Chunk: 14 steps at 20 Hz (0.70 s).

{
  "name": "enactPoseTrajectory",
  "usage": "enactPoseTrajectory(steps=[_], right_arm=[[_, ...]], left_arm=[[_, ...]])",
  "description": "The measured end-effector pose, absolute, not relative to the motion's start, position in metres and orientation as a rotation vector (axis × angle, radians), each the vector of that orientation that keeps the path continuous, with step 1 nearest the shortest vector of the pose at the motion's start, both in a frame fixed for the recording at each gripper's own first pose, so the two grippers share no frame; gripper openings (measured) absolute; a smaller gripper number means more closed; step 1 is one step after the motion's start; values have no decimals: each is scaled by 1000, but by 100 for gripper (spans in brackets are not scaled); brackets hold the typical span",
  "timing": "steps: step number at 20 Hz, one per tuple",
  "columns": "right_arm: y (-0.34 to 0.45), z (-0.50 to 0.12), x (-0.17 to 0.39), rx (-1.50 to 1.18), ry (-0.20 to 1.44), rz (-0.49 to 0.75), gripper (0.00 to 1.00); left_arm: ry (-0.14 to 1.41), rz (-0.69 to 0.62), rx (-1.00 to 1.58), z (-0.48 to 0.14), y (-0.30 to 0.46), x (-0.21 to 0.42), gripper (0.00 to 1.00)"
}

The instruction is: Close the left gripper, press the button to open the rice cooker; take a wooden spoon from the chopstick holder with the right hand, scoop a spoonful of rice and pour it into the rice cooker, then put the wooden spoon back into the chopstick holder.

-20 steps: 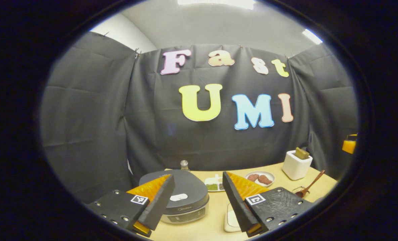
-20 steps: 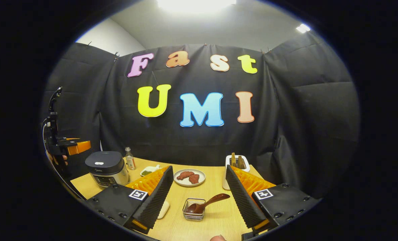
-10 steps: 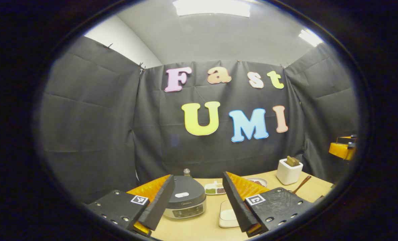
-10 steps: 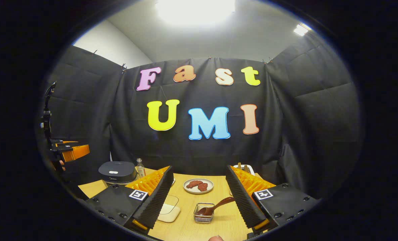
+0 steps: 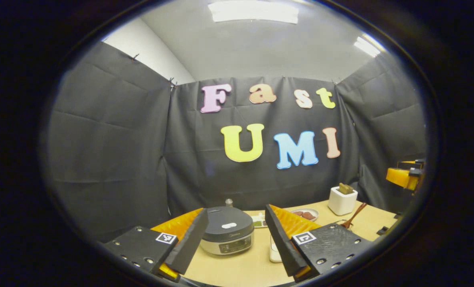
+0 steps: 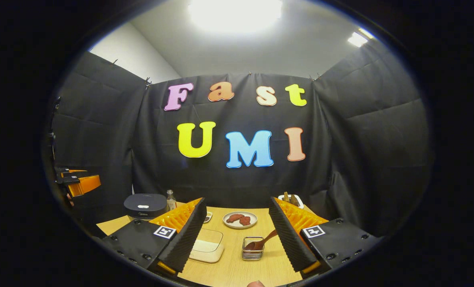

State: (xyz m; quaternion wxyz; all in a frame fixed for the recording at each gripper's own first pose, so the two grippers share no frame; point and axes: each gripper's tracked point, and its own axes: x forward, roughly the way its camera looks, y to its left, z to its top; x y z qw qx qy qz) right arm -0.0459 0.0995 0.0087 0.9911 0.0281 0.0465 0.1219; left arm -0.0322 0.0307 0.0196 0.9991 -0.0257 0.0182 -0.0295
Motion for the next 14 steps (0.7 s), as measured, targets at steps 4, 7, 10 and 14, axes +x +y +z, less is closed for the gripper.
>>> enactPoseTrajectory(steps=[4, 7, 10, 14], right_arm=[[99, 14, -52, 62, 82, 236, 99], [101, 16, -53, 61, 75, 234, 99], [102, 16, -50, 61, 74, 230, 99], [107, 18, -47, 58, 67, 233, 99]], left_arm=[[29, -62, -56, 22, 33, -37, 85], [25, -61, -54, 24, 35, -38, 89], [26, -53, -54, 24, 38, -37, 89], [27, -50, -54, 24, 41, -34, 85]])
